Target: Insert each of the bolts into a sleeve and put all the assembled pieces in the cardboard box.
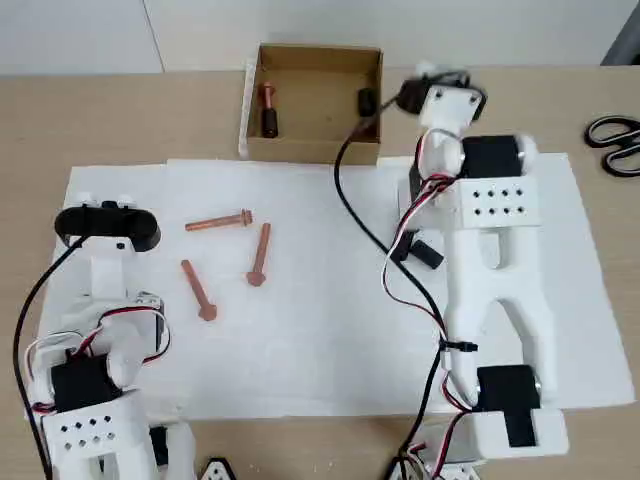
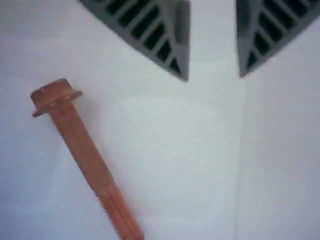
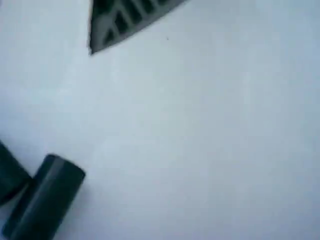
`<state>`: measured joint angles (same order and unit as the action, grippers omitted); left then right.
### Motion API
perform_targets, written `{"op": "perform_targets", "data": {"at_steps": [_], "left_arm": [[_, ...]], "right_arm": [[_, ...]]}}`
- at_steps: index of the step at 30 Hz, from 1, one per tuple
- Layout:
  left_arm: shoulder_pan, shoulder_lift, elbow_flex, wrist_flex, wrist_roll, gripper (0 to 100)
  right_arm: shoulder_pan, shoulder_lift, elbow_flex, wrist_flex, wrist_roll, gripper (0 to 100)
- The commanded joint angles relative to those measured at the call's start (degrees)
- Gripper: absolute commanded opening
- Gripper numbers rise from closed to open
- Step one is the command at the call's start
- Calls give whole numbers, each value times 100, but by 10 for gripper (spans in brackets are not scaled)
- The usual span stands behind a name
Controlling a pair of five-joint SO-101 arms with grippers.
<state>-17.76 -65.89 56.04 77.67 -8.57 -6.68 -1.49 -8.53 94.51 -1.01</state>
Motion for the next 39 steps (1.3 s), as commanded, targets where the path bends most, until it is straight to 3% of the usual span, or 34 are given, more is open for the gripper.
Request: {"op": "perform_targets", "data": {"at_steps": [1,9,15,30,39], "left_arm": [[-44,-70,-57,-9,62,61],[-44,-70,-57,-9,62,60],[-44,-70,-57,-9,62,60],[-44,-70,-48,-9,62,60],[-18,-70,-48,-9,62,60]], "right_arm": [[215,101,396,-295,879,127],[382,892,413,-215,2444,126],[391,1200,413,-734,2989,124],[409,2088,413,-1745,3314,126],[611,2580,325,-1833,3314,126]]}}
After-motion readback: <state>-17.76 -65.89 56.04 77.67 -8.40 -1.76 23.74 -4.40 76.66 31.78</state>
